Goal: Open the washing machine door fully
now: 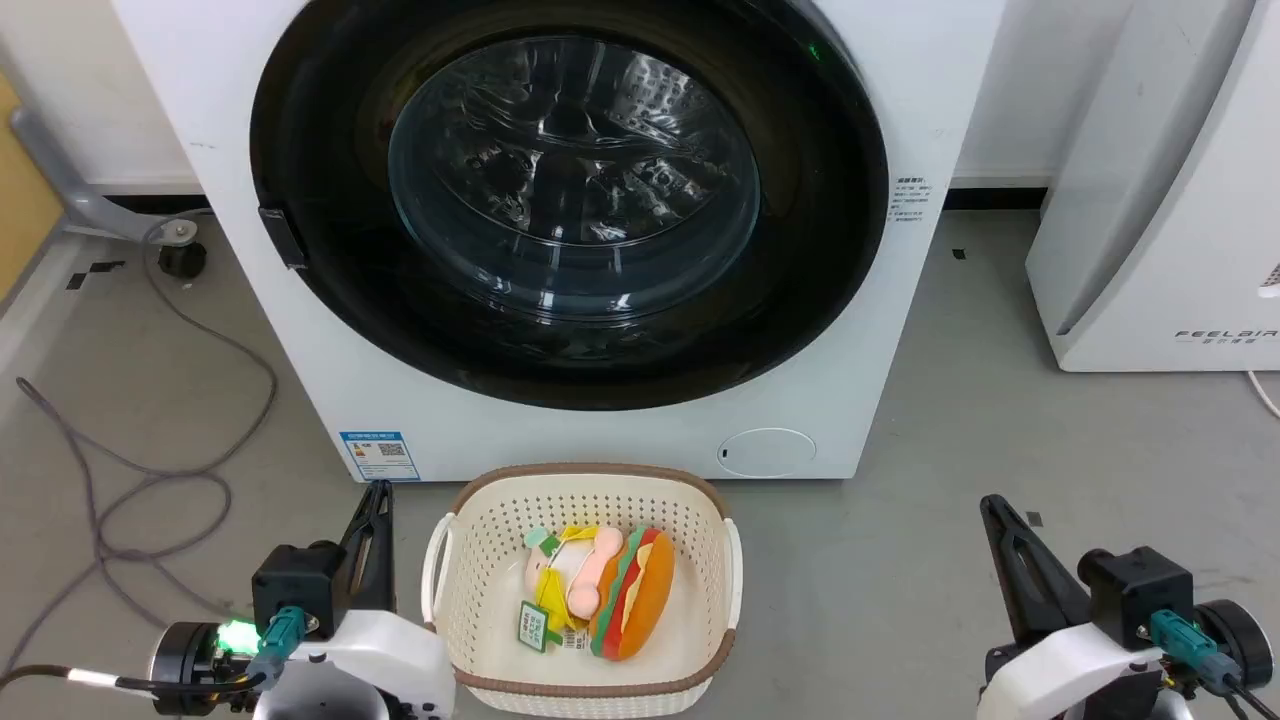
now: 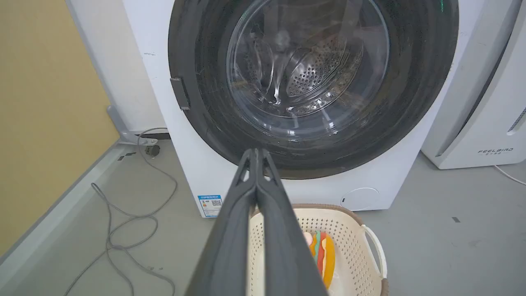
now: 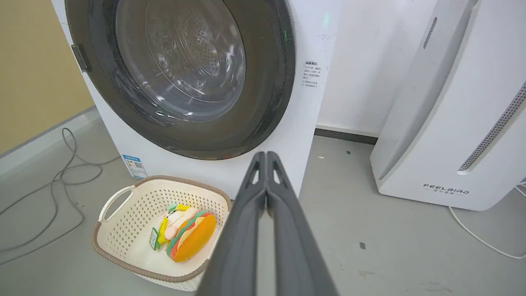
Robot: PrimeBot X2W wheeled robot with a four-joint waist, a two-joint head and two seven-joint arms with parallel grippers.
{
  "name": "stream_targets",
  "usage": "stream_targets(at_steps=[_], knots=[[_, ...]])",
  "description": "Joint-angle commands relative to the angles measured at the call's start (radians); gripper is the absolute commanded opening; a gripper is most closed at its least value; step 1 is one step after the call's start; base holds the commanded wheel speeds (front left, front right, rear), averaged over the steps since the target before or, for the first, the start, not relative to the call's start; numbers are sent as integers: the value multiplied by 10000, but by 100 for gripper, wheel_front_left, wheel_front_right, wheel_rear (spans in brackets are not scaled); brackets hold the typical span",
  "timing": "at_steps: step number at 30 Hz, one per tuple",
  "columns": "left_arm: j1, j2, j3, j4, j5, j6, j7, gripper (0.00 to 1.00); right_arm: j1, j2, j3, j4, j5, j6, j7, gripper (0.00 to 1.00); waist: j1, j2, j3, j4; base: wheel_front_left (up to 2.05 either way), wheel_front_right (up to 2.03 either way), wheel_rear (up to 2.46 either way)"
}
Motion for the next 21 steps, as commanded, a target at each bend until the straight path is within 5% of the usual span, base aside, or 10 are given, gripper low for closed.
stream_targets(at_steps=[1, 8, 9, 21], knots=[[146, 3, 3, -41, 28, -43, 3, 0, -119, 9, 7, -39, -78, 6, 3, 0, 0, 0, 0, 0, 0, 0, 0], [146, 3, 3, -41, 28, -43, 3, 0, -119, 9, 7, -39, -78, 6, 3, 0, 0, 0, 0, 0, 0, 0, 0], [1, 0, -2, 0, 0, 0, 0, 100, -1, 0, 0, 0, 0, 0, 0, 100, 0, 0, 0, 0, 0, 0, 0], [-40, 0, -184, 159, -124, -25, -206, 100, 42, 1, -17, 188, 237, 0, -202, 100, 0, 0, 3, 2, 0, 0, 0]])
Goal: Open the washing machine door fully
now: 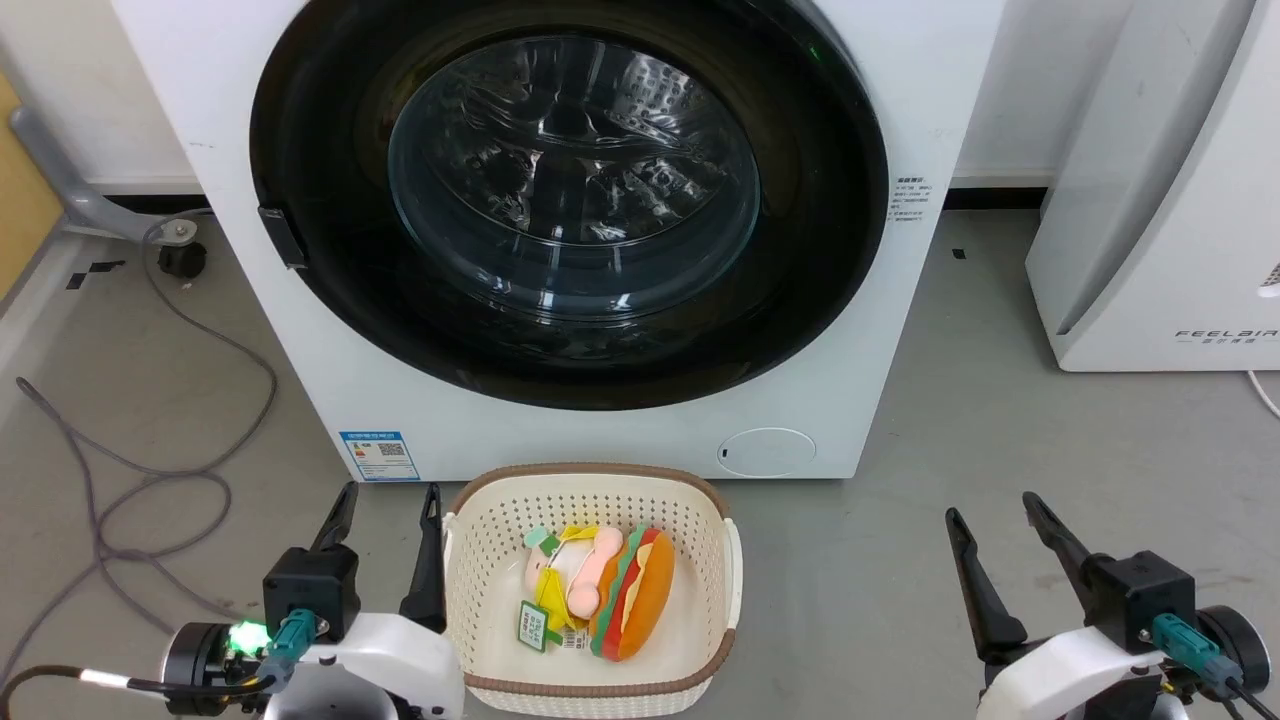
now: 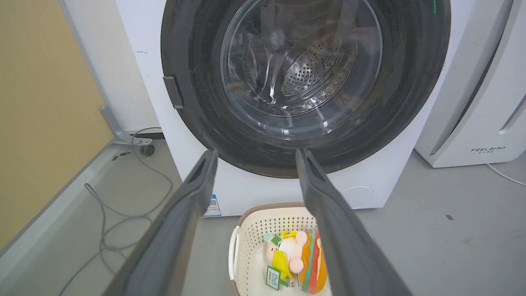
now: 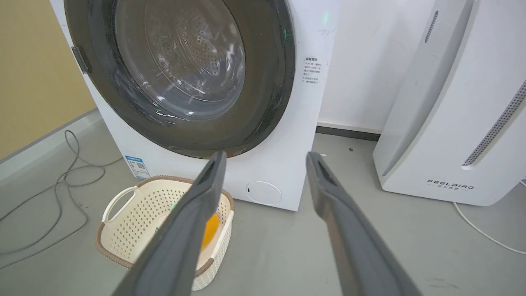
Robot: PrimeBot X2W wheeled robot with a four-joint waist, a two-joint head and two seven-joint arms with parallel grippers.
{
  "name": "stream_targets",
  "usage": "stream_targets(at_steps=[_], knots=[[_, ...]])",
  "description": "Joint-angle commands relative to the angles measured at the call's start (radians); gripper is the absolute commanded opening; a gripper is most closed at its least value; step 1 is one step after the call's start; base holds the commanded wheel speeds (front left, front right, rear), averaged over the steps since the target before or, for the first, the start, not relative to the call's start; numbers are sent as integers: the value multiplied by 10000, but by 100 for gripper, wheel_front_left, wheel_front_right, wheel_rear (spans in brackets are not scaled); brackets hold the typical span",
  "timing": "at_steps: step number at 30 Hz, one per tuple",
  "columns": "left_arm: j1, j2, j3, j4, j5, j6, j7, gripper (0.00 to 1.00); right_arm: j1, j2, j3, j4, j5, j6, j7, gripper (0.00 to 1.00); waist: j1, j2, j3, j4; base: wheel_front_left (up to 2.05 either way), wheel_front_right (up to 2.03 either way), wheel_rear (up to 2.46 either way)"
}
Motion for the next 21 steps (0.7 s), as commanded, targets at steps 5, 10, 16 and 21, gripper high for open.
stream_targets(at_steps=[5, 10, 16, 21], knots=[[-65, 3, -104, 136, -70, -36, -201, 100, 39, 1, -26, 137, 235, 1, -201, 0, 1, -1, 0, 6, 0, 0, 0], [-83, 5, -176, 210, -97, -49, -306, 100, 47, 1, -44, 227, 375, 1, -306, 0, 1, -1, -2, 10, 0, 0, 0], [-100, 5, -262, 293, -143, -69, -430, 100, 56, 2, -45, 359, 1316, 1, -434, 0, 1, -1, -13, 21, 0, 0, 0], [-109, 5, -330, 353, -193, -77, -535, 100, 60, 2, -45, 451, 2515, 1, -539, 0, 1, -1, -17, 22, 0, 0, 0]])
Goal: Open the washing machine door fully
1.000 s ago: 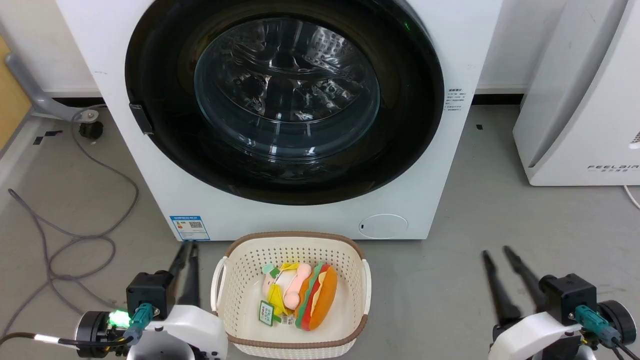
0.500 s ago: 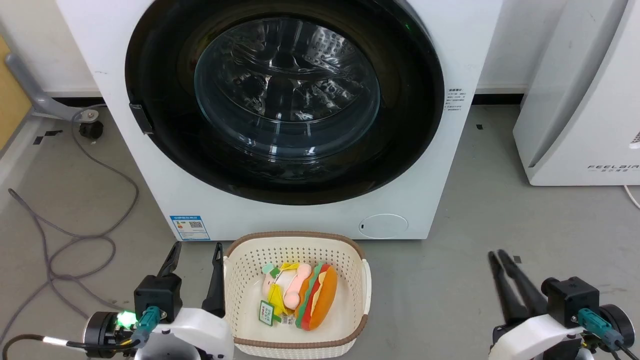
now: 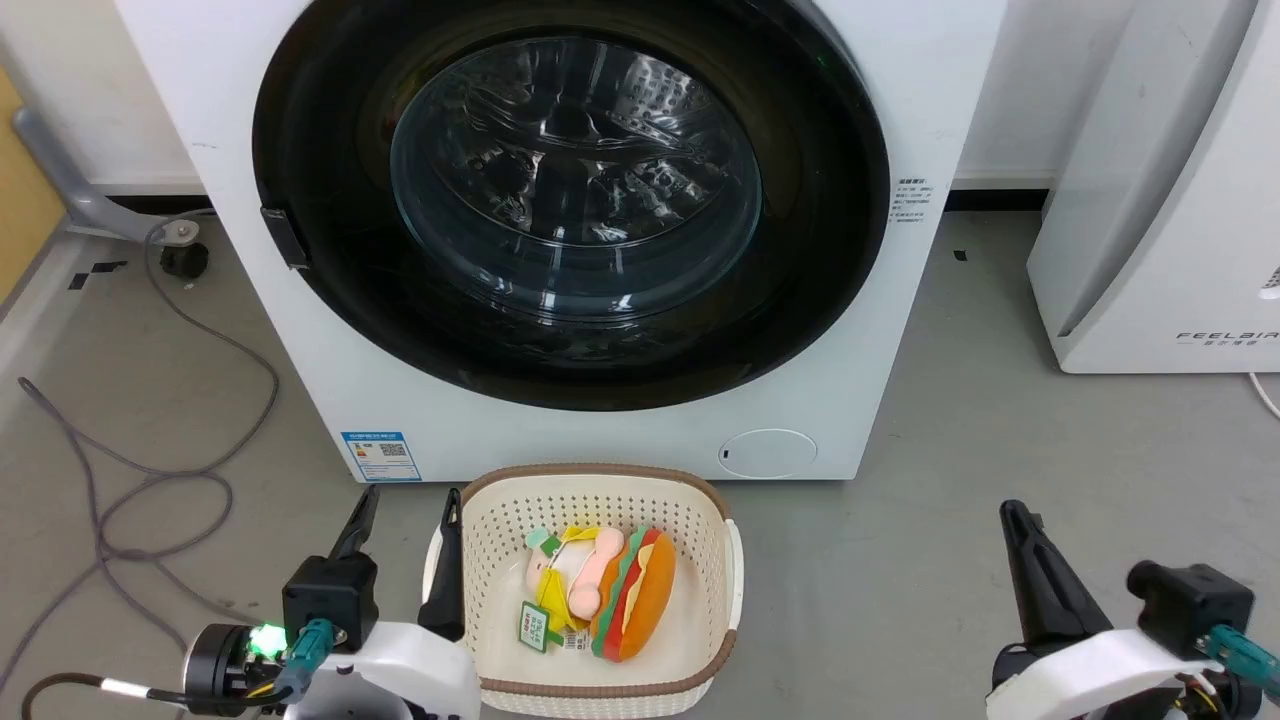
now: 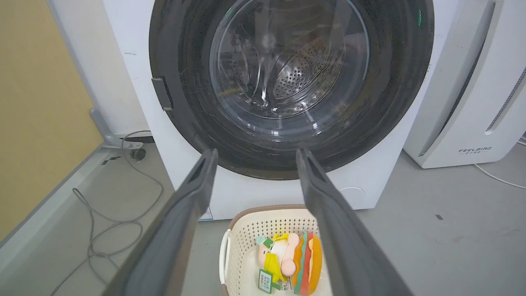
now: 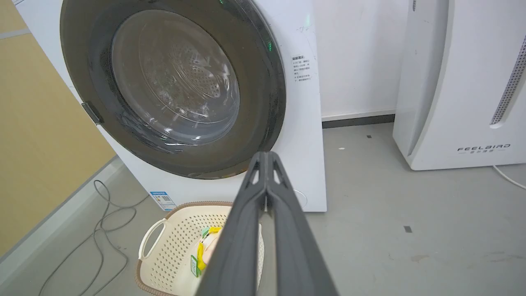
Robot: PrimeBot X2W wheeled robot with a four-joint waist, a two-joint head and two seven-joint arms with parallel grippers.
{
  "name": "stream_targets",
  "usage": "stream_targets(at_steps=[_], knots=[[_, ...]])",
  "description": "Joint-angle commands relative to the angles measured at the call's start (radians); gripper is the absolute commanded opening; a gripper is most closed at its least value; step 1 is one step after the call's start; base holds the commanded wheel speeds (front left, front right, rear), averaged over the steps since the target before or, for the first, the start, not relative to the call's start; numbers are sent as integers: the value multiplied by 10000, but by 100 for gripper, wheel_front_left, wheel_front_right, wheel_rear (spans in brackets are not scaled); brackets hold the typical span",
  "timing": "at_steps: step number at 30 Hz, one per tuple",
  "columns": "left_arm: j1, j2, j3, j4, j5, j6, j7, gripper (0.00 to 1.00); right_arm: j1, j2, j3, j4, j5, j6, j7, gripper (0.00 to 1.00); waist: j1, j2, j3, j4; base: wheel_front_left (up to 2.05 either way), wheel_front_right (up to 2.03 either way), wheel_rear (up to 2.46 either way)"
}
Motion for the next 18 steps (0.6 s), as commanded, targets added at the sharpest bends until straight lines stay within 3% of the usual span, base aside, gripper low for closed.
stream_targets(at_steps=[1, 18], knots=[[-100, 5, -44, 75, -90, -64, -125, 100, 44, 2, -30, 96, 514, 2, -110, 0, 0, 0, 0, -2, 0, 0, 0], [-223, 4, -292, 210, -287, -76, -500, 100, -871, 4, -370, 992, 3934, 2, -436, 0, 0, 0, 112, -59, 0, 0, 0]])
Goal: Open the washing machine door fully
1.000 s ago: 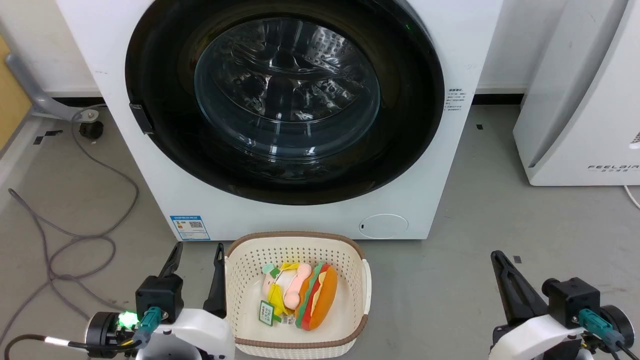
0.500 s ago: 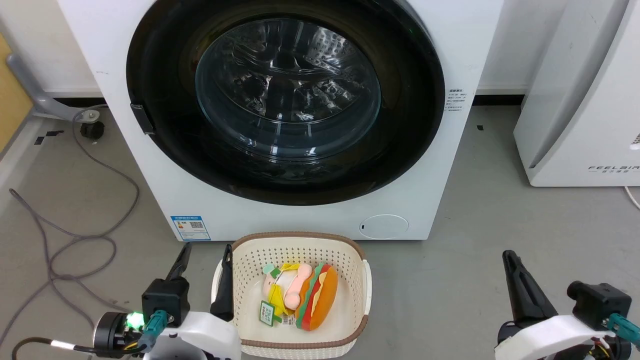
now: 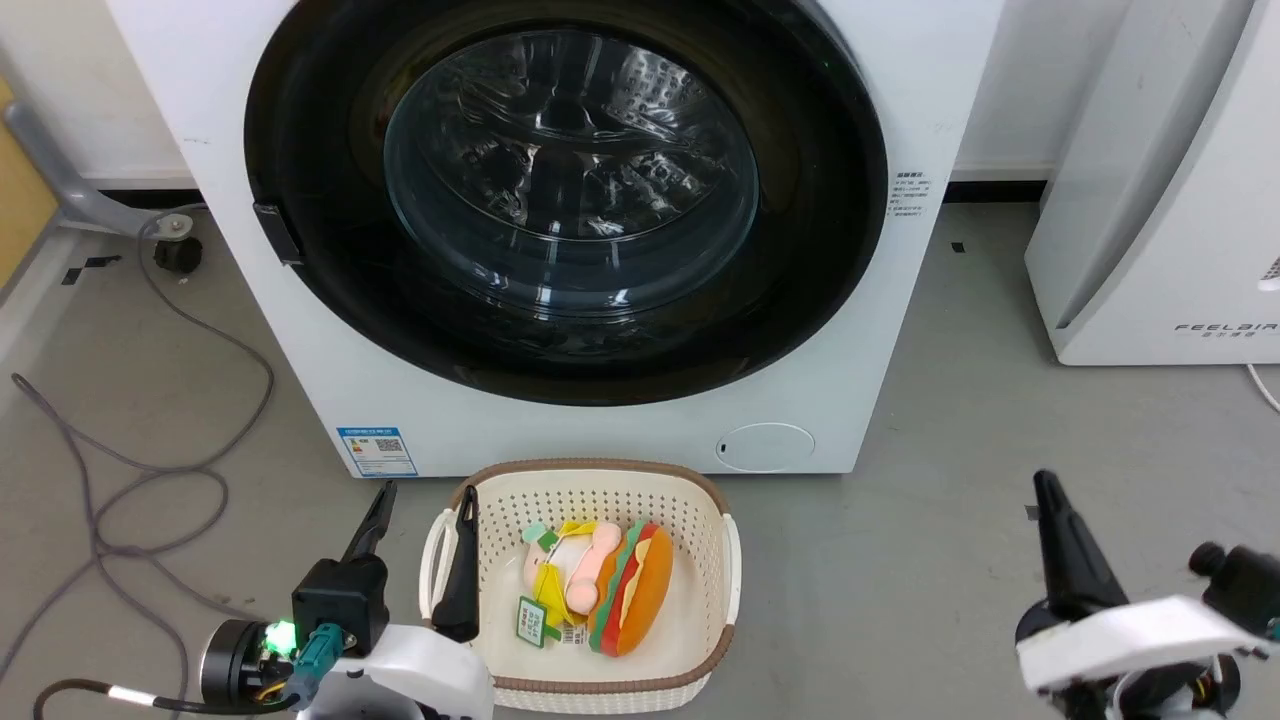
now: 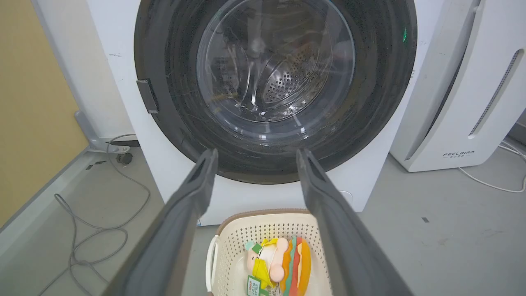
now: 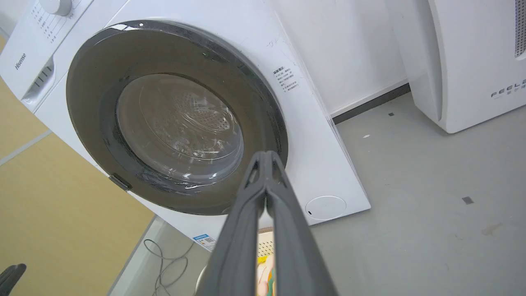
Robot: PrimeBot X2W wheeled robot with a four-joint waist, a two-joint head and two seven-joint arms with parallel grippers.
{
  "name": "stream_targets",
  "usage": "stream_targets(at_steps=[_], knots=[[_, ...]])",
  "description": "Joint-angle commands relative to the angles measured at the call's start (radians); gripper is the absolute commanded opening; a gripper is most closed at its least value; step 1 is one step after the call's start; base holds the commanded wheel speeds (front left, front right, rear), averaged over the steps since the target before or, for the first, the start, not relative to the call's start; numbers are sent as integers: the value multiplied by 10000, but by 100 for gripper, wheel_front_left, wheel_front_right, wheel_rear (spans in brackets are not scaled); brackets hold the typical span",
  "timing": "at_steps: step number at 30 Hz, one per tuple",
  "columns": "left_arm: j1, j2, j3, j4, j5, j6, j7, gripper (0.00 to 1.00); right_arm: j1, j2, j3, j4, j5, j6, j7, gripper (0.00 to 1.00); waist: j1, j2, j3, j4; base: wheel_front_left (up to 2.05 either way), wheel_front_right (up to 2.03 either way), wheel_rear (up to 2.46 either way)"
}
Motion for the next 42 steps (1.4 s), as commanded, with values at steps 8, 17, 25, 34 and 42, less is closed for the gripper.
stream_targets(at_steps=[8, 17, 25, 34, 42], knots=[[-244, 4, -97, 6, -95, -12, -247, 100, -1310, -114, -472, 914, 2120, 5, -14, 0, 0, 0, 190, -52, 0, 0, 0], [-459, 32, -37, -31, -78, -27, -436, 100, -3130, -676, -594, 2282, 3873, 5, 42, 0, 0, 0, 539, -19, 0, 0, 0], [-684, 57, -32, -61, -74, -94, -602, 100, -5218, -1351, -263, 3756, 5094, 5, 372, 0, 0, 0, 932, 105, 0, 0, 0], [-1061, 61, -68, -185, -67, -199, -791, 100, -8286, -2073, 639, 5888, 5974, 6, 1092, 0, 0, 0, 1640, 250, 0, 0, 0], [-1400, 55, -134, -268, -77, -269, -957, 100, -10804, -2518, 1670, 7816, 6396, 6, 2367, 0, 0, 0, 2135, 375, 0, 0, 0]])
